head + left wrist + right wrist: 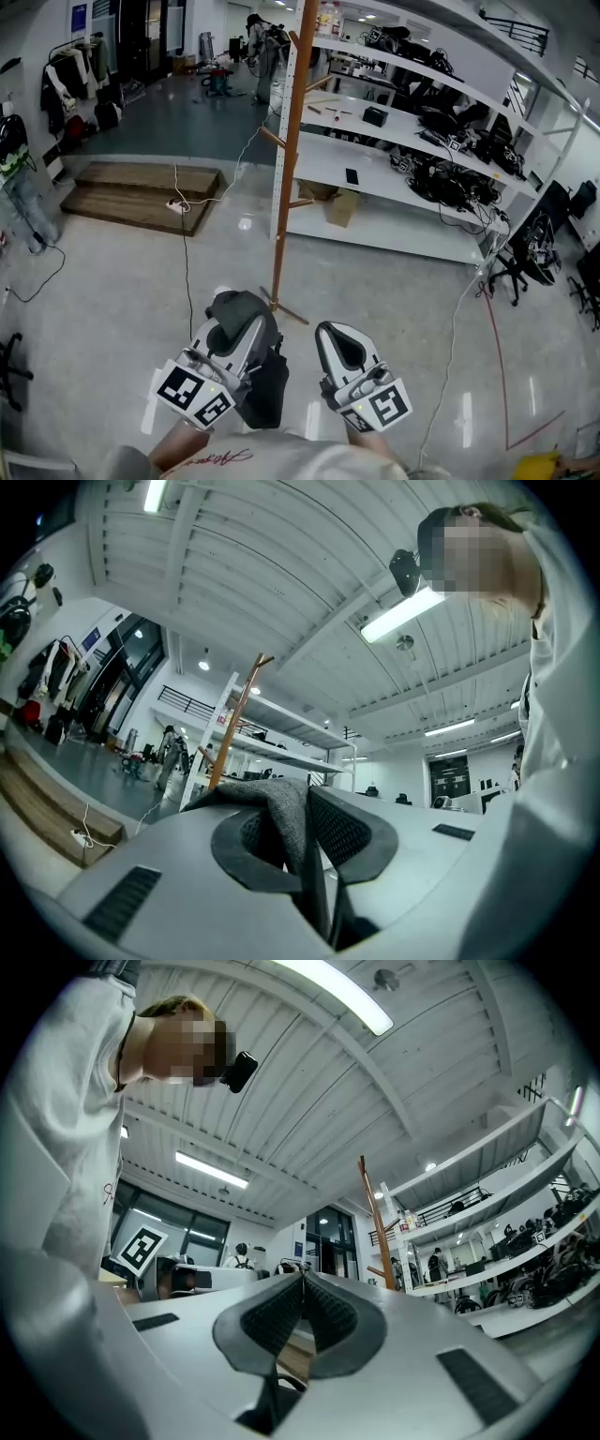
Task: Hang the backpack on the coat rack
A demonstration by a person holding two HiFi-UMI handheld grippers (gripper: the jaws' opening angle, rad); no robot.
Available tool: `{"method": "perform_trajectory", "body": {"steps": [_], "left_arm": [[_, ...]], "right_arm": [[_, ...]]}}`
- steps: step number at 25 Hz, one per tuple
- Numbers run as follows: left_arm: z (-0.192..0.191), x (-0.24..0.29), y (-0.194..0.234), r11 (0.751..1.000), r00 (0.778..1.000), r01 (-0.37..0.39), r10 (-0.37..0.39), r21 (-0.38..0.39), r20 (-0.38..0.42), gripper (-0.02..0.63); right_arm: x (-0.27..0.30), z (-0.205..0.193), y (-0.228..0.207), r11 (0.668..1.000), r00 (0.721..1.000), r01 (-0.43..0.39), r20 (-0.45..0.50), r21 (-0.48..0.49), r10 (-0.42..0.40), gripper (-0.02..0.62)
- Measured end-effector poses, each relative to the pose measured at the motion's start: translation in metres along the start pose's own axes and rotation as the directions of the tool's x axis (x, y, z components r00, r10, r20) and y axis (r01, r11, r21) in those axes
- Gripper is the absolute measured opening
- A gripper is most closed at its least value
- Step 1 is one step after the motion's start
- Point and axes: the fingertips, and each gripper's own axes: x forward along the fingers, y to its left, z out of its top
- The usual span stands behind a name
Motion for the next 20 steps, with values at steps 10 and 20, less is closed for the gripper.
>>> {"method": "perform_trajectory", "body": {"steps": [10, 20], "left_arm": [[0.022, 0.014, 0.034, 0.998, 0.998, -0.048, 0.046, 0.04, 0.03, 0.066], [0.072, 0.053, 0.082, 0.99, 0.994, -0.086, 0.077, 0.109, 0.081, 0.066]], "right_arm": [[-0.009, 0.0, -0.018, 1.0, 1.0, -0.005, 0.009, 0.001, 0.005, 0.023], [0.011, -0.004, -0.043, 0.999, 0.999, -0.033, -0.027, -0.009, 0.033, 0.024]]}}
